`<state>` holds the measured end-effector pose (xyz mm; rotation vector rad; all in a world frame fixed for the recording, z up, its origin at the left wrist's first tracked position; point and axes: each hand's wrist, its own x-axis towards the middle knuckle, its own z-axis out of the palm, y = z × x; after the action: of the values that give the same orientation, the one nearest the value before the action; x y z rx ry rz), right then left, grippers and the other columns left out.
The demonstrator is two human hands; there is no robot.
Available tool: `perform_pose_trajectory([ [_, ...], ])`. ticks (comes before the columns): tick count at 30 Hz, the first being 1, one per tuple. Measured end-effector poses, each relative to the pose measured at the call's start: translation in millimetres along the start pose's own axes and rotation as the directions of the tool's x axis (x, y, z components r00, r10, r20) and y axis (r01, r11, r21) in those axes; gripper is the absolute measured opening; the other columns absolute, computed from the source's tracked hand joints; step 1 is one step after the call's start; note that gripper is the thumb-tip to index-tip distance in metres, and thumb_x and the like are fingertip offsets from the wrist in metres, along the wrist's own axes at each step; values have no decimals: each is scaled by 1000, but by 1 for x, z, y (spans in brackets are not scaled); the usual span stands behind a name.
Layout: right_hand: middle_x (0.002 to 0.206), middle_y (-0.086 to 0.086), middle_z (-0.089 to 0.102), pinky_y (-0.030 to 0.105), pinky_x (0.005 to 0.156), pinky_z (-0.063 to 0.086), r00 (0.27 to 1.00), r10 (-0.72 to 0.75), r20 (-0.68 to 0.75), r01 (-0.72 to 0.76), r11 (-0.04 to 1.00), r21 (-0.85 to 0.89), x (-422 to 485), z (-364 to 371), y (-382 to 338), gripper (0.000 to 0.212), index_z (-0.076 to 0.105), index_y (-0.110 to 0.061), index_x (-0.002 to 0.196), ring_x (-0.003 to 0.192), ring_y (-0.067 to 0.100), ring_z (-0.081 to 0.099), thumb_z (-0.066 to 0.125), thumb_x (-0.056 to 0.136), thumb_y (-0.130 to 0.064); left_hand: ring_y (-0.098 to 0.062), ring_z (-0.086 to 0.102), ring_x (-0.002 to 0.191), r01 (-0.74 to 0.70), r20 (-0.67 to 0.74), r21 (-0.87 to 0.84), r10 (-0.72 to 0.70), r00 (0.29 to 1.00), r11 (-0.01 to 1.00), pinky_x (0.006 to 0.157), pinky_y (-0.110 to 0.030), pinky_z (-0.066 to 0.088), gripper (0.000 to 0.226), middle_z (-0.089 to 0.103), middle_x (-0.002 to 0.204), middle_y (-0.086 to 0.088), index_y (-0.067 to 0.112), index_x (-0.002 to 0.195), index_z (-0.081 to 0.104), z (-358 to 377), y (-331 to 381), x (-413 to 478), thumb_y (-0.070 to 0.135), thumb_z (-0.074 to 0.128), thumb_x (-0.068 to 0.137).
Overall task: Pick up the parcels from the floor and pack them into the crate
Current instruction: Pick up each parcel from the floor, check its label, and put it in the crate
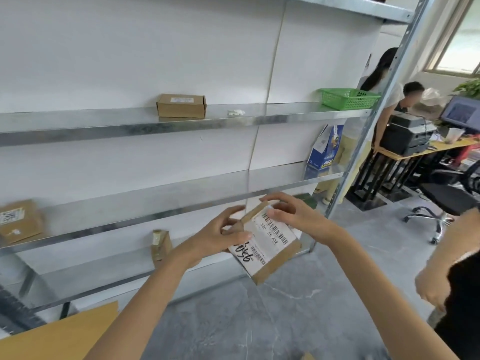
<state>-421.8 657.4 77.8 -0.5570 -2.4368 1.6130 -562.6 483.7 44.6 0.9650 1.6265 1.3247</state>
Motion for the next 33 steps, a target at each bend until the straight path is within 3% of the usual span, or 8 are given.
perform_pose_trajectory([
  [3, 113, 3, 66, 29, 75, 55, 996, -5, -84, 0, 999, -53, 8, 7, -10, 30, 54, -30, 122, 94, 18, 67, 54, 93, -37, -20, 68, 96, -3, -62, -80, -2, 998, 997, 70, -36, 59, 54, 59, 115, -7, 38, 119, 52, 2, -11, -1, 29, 78, 73],
  [7, 127, -4, 55, 38, 99, 45, 949, -63, -309, 100, 990, 103, 3, 19, -1, 37, 48, -37, 128, 116, 13, 54, 46, 94, -49, -22, 68, 100, -69, -252, -413, -41, 967, 908, 79, -50, 57, 61, 62, 118, -12, 26, 125, 44, -4, -23, -6, 39, 73, 73],
  [10, 128, -3, 56, 43, 99, 48, 982, -58, -180, 96, 973, 211, 2, 47, 13, 47, 42, -47, 130, 114, 14, 59, 55, 85, -56, -18, 68, 99, -106, -336, -424, -48, 941, 900, 76, -51, 57, 66, 62, 116, -8, 31, 123, 42, -2, -27, -14, 43, 73, 66],
  [13, 125, 0, 62, 42, 94, 53, 990, -78, -117, 109, 951, 289, 6, 69, 20, 59, 38, -46, 134, 110, 18, 64, 64, 81, -41, -12, 66, 100, -42, -330, -351, -82, 940, 935, 70, -49, 59, 68, 61, 114, -3, 35, 124, 37, -3, -29, -24, 48, 71, 65],
  [22, 123, 7, 62, 37, 88, 55, 995, -102, -1, 93, 905, 414, 15, 93, 28, 61, 48, -45, 127, 111, 23, 63, 77, 75, -37, -9, 65, 97, -29, -511, -141, -47, 858, 990, 62, -21, 55, 31, 65, 112, 4, 22, 106, 57, -34, -36, -58, 42, 63, 83],
  [24, 125, 4, 61, 37, 90, 53, 988, -132, 77, 91, 912, 401, 14, 95, 29, 64, 46, -45, 129, 114, 22, 62, 75, 73, -39, -14, 65, 98, -28, -564, -137, -54, 824, 990, 66, -27, 57, 32, 66, 111, 5, 24, 105, 57, -32, -39, -69, 45, 65, 82],
  [28, 133, -6, 57, 34, 92, 48, 924, -195, 329, 85, 943, 321, 5, 94, 26, 74, 33, -49, 138, 118, 14, 57, 71, 76, -37, -11, 68, 91, -24, -649, -152, -81, 756, 988, 66, -31, 57, 28, 69, 103, 3, 22, 104, 60, -21, -40, -99, 41, 65, 84],
  [33, 143, -5, 46, 47, 105, 43, 820, -230, 524, 52, 942, 332, -8, 97, 29, 81, 26, -51, 142, 126, 17, 53, 73, 78, -30, -7, 70, 85, -20, -751, -183, -127, 648, 983, 65, -29, 57, 29, 69, 102, 3, 18, 107, 63, 7, -40, -137, 37, 65, 85],
])
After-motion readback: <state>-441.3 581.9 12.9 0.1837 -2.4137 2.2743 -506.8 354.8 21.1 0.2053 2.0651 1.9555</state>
